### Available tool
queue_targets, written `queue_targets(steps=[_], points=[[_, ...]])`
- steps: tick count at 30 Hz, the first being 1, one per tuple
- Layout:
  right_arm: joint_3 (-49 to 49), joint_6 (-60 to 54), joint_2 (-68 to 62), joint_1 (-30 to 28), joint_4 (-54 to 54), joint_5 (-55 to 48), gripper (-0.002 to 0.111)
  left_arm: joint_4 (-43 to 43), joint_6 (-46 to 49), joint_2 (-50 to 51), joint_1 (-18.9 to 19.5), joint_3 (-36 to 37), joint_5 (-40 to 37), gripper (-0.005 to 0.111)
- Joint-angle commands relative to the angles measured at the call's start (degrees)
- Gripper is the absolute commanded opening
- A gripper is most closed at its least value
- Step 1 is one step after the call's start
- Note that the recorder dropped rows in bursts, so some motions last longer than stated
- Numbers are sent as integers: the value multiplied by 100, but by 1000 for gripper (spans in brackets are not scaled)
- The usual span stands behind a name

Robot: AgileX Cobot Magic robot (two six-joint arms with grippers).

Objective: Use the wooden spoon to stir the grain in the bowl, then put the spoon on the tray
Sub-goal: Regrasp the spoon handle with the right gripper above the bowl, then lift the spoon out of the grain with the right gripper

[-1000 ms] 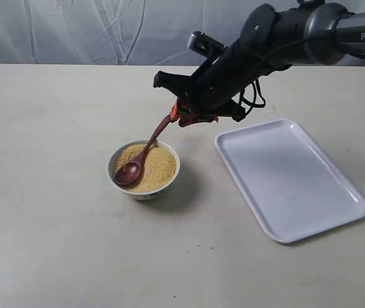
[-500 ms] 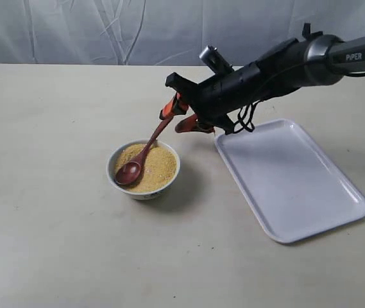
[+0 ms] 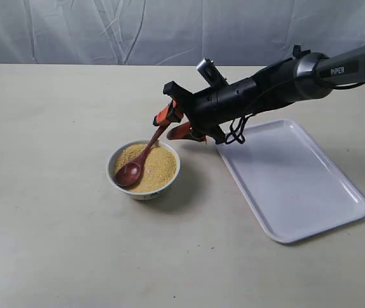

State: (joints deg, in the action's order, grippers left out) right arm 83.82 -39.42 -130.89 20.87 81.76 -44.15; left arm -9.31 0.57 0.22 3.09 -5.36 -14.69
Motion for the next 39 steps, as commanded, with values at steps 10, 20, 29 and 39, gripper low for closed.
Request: queue_targets(steps=[10, 20, 29, 39], points=[[-22, -87, 24, -21, 113, -93, 4, 7, -12, -22, -36, 18, 31, 0], [-22, -65, 35, -21, 332, -54, -1, 7, -12, -22, -36, 18, 31, 0], [-22, -65, 380, -21, 649, 2, -1, 7, -12, -22, -36, 18, 31, 0], [-487, -1279, 1260, -21, 1019, 311, -1, 7, -12, -22, -36, 18, 31, 0]])
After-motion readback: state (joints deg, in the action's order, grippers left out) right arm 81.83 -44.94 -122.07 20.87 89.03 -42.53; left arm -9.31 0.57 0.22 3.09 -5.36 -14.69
